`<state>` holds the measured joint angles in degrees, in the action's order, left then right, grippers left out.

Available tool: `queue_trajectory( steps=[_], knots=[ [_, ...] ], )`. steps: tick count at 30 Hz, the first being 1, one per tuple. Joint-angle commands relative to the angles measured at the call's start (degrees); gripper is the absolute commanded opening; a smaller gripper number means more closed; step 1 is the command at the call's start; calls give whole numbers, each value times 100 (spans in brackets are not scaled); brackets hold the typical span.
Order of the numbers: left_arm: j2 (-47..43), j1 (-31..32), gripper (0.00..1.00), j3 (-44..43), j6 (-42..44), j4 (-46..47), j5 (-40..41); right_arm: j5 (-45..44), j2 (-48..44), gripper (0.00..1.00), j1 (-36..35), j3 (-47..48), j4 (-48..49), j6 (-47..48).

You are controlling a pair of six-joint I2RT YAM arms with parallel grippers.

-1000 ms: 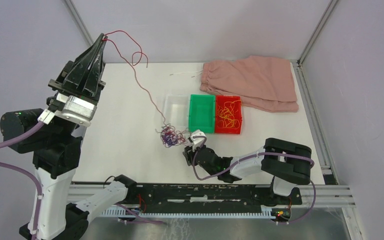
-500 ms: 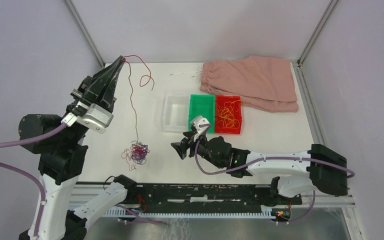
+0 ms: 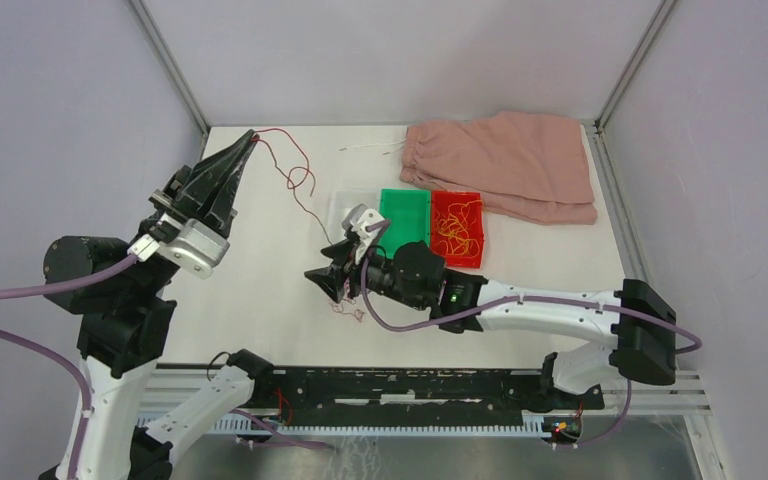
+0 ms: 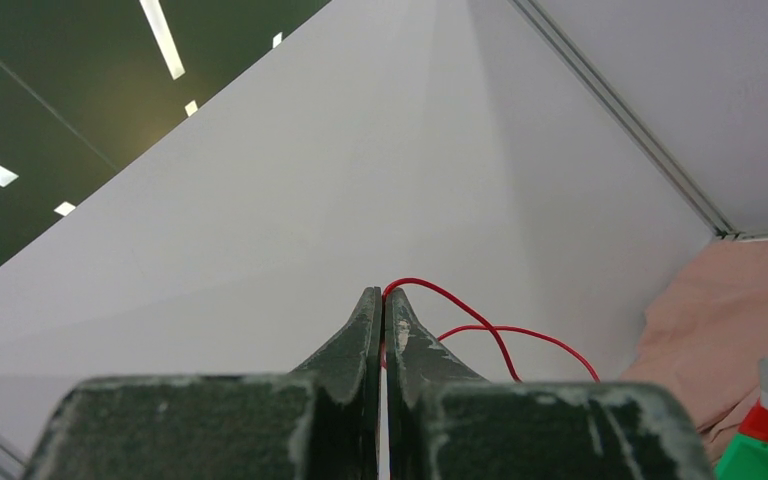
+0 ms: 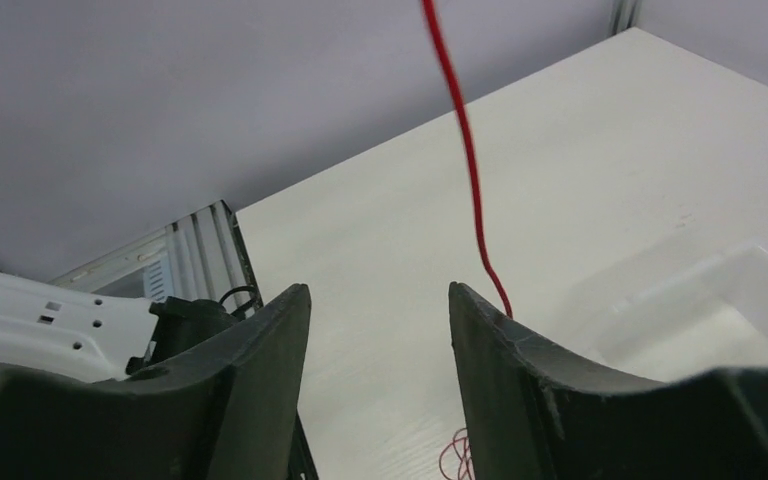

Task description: Untangle the cables

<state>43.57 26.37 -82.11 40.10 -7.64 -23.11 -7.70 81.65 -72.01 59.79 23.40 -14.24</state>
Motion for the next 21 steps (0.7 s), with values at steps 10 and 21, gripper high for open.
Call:
queue_trajectory(
  steps=[10, 21],
  knots=[
    [78, 8, 3, -254, -602, 219, -414, -203, 221, 40, 719, -318, 154, -558],
    [250, 7, 3, -618, -734, 259, -485, -255, 831, 32, 757, -658, 470, -933]
  ],
)
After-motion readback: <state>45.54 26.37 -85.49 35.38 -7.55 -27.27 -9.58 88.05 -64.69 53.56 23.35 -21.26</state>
